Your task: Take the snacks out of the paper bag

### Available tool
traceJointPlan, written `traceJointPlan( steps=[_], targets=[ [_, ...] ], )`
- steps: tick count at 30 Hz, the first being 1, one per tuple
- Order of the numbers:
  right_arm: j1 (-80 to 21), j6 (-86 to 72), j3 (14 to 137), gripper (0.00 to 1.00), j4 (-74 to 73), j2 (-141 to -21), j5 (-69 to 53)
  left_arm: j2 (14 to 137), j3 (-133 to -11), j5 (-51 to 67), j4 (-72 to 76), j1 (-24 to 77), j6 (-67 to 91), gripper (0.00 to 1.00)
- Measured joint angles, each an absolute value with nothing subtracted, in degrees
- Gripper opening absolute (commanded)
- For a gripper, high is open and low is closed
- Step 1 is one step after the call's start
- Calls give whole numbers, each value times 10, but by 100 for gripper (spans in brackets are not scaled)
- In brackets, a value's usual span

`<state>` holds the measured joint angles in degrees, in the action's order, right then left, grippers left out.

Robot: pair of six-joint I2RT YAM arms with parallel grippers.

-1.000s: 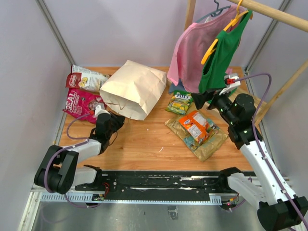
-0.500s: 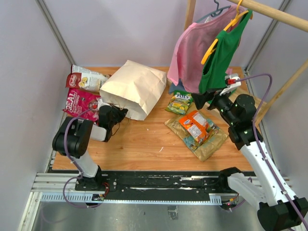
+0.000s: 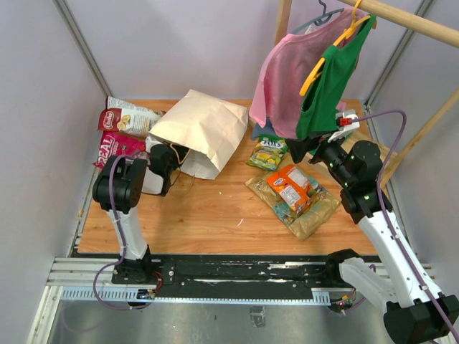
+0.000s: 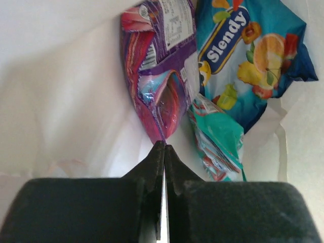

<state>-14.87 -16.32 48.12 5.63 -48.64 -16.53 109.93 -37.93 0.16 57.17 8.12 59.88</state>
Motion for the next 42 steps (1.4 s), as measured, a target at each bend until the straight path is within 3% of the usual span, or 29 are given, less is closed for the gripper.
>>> traceJointPlan(
  steps=[10,17,25,30,31,42],
  targets=[
    [-149,-163,481,98,57,-487,-165,1118,-408,-45,534,80,607,40],
    [-149,-163,481,98,57,-487,-166,1156,-459,-45,519,80,607,43],
    [-149,-163,481,98,56,-487,-165,1195,-519,-44,486,79,611,33],
    [-149,-163,481,98,56,-487,-165,1209,-533,-44,477,76,617,3],
    [-149,-163,481,98,56,-487,-165,1210,-533,-44,476,75,618,1],
    [-149,-163,481,98,57,-494,-165,1159,-459,-44,498,75,618,1]
  ],
)
